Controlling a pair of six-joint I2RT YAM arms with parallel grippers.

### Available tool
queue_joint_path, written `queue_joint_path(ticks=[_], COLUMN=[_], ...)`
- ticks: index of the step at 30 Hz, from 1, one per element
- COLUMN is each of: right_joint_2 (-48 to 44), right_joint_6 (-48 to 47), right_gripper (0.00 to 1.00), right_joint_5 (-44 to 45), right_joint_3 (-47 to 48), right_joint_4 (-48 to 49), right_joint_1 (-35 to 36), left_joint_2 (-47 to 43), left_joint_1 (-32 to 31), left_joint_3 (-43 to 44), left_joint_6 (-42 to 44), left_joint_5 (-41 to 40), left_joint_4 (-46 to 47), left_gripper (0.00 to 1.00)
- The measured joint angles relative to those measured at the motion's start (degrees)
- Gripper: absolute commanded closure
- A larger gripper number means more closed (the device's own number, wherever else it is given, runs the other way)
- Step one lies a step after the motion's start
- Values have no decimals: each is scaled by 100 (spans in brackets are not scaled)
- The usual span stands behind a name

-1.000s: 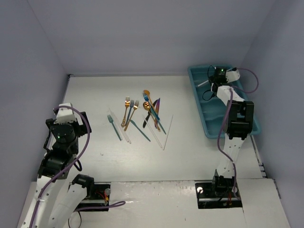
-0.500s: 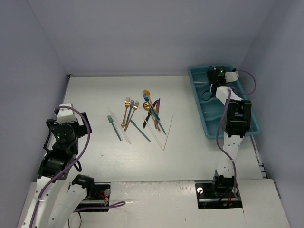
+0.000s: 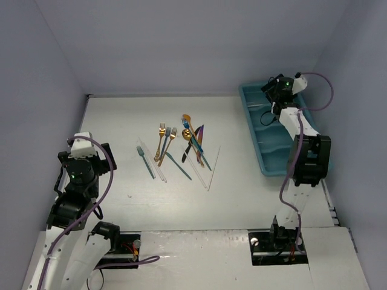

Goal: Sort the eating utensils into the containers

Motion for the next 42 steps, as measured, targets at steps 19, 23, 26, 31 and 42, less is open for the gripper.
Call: queue_joint_path(ticks=[19, 23, 26, 31, 42], right_joint_2=[-2904, -2903, -2894, -2748, -2030], right_joint_6=[-1437, -1344, -1199, -984, -739], right_gripper=[36, 40, 41, 46, 54], right_joint_5=[784, 808, 796, 749, 669], right_joint_3=[-2740, -3079, -3266, -3437, -3441], right_joint_4=[-2336, -2695, -2783, -2838, -2830], right_joint_1=[3131, 3488, 3696, 3942, 4239], left_joint_2=[-59, -55, -55, -55, -55], left_joint_1=[0, 0, 0, 0, 0], left_joint_3=[0, 0, 0, 0, 0], left_joint_6=[0, 0, 0, 0, 0], left_joint_5=[44, 46, 47, 48, 63], left_joint_4=[1, 1, 1, 1, 1], left_gripper=[10, 10, 10, 10, 10])
